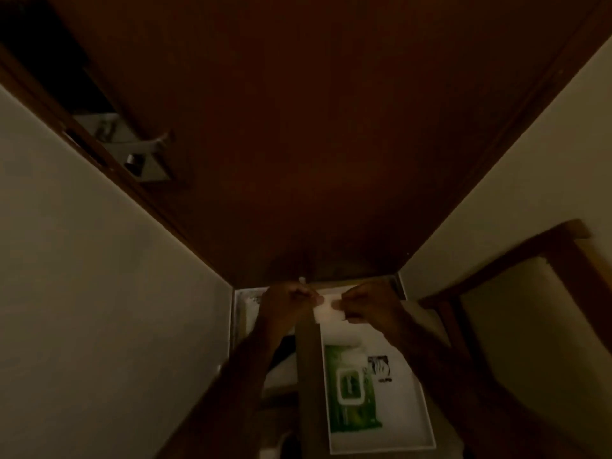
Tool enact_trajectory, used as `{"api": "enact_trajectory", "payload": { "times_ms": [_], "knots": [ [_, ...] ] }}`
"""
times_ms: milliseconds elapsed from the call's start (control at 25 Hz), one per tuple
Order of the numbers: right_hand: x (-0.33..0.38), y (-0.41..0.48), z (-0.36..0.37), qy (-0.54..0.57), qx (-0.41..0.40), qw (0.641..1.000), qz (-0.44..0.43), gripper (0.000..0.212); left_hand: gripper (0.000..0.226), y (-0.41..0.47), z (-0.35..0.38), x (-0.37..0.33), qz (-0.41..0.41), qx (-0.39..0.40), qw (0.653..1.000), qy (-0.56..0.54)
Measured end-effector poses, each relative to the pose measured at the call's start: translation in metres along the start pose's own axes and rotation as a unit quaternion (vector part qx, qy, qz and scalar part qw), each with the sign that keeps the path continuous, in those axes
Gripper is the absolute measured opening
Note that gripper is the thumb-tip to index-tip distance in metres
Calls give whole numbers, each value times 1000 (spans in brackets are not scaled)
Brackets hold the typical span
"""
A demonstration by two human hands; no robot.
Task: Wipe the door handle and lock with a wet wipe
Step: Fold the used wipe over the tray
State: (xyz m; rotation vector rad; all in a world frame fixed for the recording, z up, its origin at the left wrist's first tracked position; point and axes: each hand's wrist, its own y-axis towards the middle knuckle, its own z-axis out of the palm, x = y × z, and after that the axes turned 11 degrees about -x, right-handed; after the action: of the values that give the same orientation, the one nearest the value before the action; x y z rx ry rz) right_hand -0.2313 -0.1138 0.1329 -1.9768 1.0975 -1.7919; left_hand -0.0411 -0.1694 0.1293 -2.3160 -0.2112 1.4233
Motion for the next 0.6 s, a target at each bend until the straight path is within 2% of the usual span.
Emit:
{"api": "enact_trajectory", "payload": {
  "times_ms": [80, 160, 320, 480, 600],
  "knots": [
    [-48, 38, 1, 21, -25, 999, 41, 32, 8, 24, 42, 45, -22, 9, 1000, 17],
    [-98, 75, 5, 35, -53, 995, 73, 30, 15, 47, 79, 90, -43, 8, 998, 44],
    [-185, 137, 19, 17, -115, 992, 53, 21, 13, 87, 132, 158, -24, 18, 991, 132],
    [-230, 171, 38, -173, -171, 970, -12, 13, 14, 109, 165, 195, 25, -24, 976, 217],
    [-245, 184, 48, -246, -191, 947, -80, 17, 23, 120, 180, 211, 36, -45, 956, 288]
  ]
}}
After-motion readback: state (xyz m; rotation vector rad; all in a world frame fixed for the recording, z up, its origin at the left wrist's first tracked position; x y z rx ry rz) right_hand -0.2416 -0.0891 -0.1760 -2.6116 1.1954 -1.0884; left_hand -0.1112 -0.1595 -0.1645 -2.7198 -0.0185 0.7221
